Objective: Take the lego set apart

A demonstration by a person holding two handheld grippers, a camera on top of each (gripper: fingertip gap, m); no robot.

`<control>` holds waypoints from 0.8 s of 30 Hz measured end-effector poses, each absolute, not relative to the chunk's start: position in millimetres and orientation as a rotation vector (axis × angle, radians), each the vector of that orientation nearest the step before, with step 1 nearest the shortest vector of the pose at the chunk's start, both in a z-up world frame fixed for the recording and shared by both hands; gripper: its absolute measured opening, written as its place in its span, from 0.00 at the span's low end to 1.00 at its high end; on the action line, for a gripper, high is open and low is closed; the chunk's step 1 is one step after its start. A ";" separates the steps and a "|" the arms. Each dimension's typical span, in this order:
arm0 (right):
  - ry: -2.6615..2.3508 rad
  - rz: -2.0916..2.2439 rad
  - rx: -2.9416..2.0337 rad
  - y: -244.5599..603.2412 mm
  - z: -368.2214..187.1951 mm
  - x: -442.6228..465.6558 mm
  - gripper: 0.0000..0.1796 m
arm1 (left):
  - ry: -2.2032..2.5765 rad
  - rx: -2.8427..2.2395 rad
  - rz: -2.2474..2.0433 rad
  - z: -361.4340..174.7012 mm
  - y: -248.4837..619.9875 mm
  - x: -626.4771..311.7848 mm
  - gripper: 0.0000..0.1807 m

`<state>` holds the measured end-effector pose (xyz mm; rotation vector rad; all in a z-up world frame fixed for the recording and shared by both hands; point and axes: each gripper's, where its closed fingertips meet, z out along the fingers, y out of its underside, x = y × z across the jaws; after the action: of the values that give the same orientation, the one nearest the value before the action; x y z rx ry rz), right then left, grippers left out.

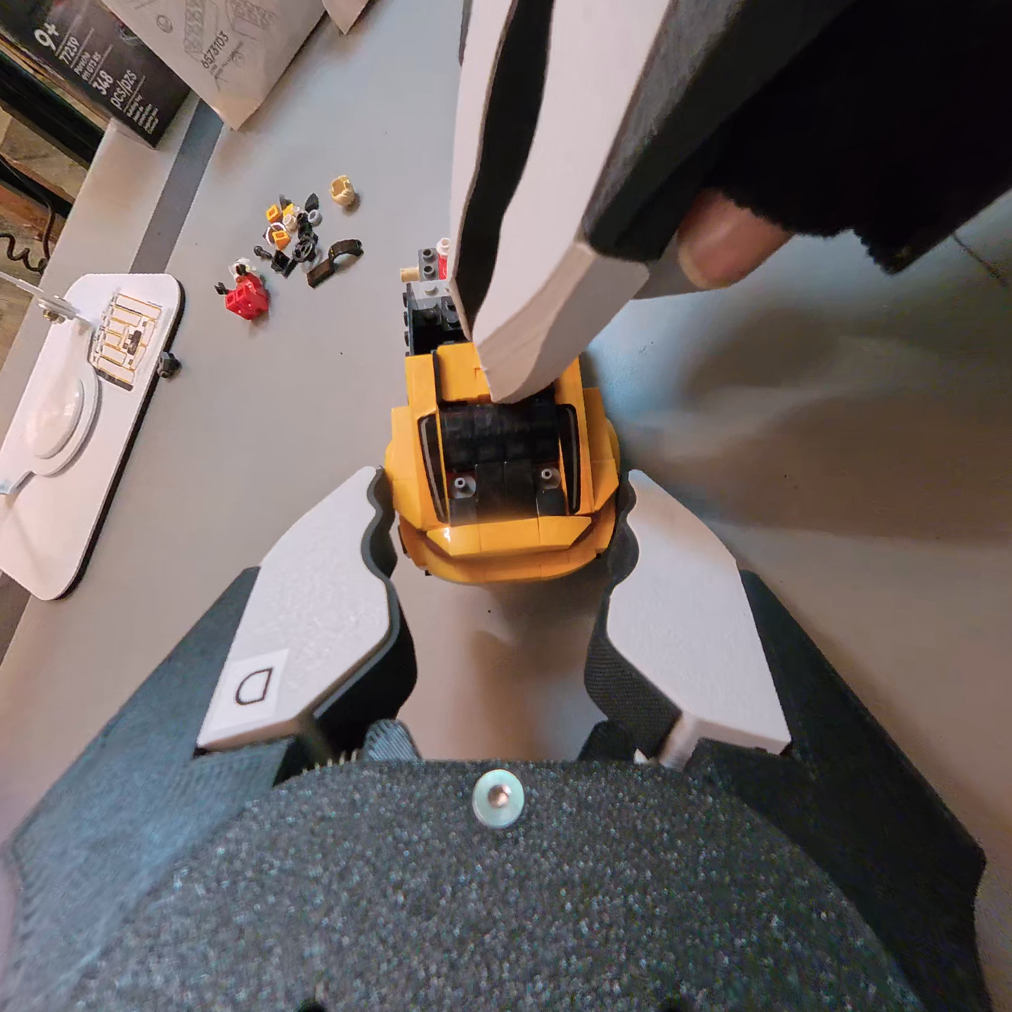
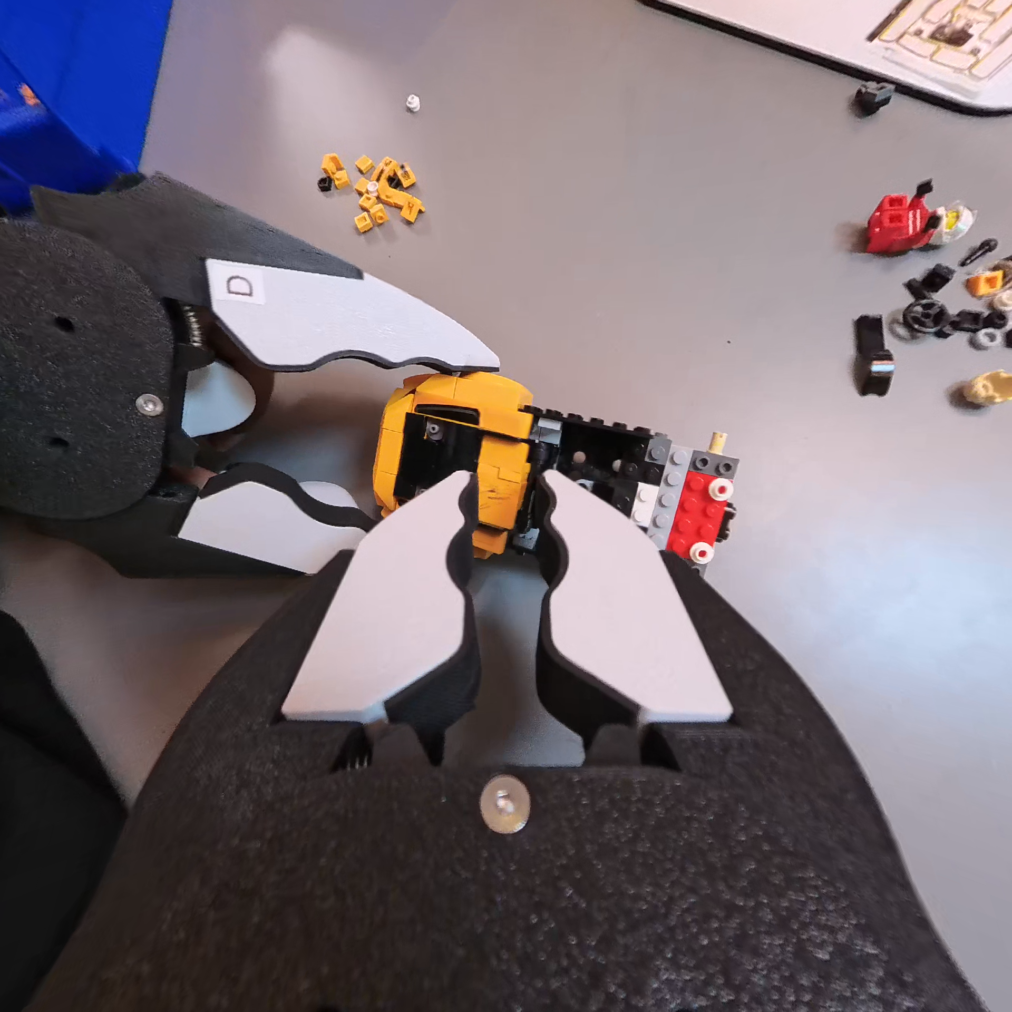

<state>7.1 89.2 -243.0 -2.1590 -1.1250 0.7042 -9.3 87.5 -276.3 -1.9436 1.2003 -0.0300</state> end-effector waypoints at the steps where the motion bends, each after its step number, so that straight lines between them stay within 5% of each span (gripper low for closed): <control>1: -1.142 0.649 -2.152 88.9 -242.3 6.4 0.10 | 1.201 -1.946 -0.022 -276.1 87.5 -9.6 0.43; 24: -1.104 0.551 -2.119 86.9 -234.6 7.0 0.05 | 1.230 -1.911 0.090 -271.3 88.1 -14.2 0.43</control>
<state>7.0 86.9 -234.6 -2.1190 -1.1039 0.5513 -14.2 88.1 -271.3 -1.9112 1.2300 0.0897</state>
